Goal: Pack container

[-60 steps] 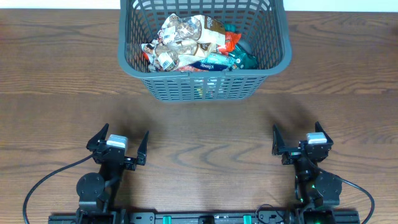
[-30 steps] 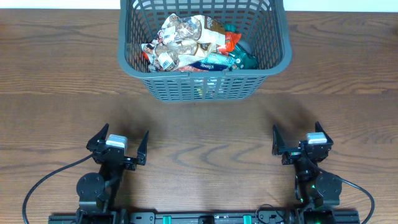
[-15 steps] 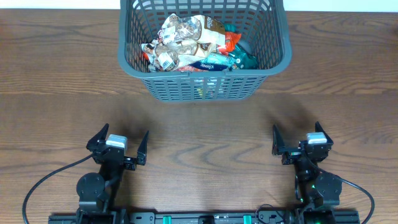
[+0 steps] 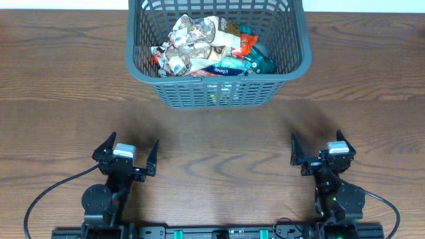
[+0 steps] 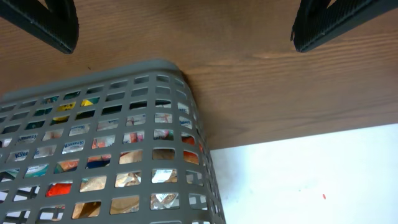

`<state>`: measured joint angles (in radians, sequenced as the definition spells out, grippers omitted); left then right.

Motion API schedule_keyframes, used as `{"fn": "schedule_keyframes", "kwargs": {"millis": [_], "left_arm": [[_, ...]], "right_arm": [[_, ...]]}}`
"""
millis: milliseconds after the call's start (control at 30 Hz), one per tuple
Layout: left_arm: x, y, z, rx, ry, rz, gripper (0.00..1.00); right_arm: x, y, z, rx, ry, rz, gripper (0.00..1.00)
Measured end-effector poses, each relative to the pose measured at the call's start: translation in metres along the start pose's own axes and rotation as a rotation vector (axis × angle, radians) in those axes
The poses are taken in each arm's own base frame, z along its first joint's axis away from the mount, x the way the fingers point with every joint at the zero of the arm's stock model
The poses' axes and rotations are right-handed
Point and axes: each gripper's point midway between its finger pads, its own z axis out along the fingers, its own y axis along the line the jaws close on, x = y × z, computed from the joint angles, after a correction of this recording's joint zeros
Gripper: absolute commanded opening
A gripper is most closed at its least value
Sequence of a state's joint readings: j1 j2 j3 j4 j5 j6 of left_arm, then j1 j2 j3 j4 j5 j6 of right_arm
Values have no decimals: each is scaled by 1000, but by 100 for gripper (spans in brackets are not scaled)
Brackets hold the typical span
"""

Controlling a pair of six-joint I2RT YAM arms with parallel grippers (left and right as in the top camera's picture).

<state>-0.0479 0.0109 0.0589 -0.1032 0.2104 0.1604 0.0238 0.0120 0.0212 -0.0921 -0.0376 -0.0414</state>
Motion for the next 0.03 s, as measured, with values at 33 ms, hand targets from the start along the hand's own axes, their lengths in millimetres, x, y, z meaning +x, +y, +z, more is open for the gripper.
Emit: {"fn": "schedule_keyframes", "kwargs": {"millis": [33], "left_arm": [[0, 0, 0, 0, 0, 0, 99]], "right_arm": [[0, 0, 0, 0, 0, 0, 99]]}}
